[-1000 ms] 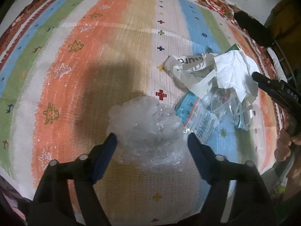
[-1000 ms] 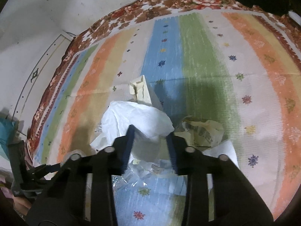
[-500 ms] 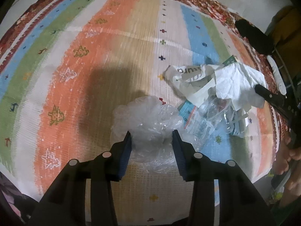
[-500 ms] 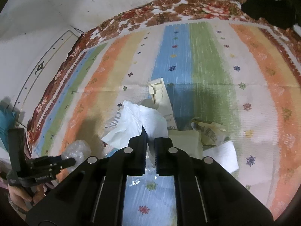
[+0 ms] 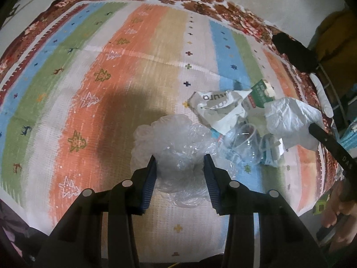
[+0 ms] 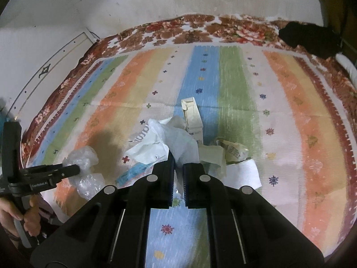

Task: Collect trash
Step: 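Close the left tool on the clear plastic bag while the right tool grasps white tissue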

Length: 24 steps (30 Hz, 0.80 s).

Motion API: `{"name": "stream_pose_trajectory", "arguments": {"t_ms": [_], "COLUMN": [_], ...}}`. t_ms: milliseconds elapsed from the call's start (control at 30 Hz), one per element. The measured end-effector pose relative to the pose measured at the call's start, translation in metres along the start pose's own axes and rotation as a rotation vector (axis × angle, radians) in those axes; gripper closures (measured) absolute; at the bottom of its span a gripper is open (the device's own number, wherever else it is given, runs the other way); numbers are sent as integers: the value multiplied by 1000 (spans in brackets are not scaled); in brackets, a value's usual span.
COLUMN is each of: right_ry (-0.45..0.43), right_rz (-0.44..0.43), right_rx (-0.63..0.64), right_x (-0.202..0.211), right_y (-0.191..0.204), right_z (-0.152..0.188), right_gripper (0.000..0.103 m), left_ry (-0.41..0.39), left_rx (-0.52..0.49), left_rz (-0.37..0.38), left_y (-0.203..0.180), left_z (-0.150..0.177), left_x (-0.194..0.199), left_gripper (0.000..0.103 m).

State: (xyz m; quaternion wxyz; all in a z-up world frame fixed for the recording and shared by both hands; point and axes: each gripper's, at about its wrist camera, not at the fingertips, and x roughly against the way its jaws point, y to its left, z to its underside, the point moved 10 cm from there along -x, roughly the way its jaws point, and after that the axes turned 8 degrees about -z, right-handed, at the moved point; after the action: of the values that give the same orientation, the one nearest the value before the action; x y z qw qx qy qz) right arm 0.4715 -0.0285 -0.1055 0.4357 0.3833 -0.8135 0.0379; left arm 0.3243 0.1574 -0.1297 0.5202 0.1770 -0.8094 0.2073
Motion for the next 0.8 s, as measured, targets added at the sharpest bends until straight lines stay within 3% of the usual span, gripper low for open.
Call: {"name": "stream_pose_trajectory", "arguments": {"t_ms": [433,800], "right_ry": [-39,-75], "right_rz": [12,0], "right_rx": [56,51], "right_x": [33,73], "right_y": [31,48], "right_z": [17,39], "right_gripper": [97,97], "left_ry": [-33,-105], "left_rx": [20,6], "left_rz": [23,54], "left_y": [10,-9], "left_z": [2,14], "left_x": [21,64], "left_gripper": [62,62]}}
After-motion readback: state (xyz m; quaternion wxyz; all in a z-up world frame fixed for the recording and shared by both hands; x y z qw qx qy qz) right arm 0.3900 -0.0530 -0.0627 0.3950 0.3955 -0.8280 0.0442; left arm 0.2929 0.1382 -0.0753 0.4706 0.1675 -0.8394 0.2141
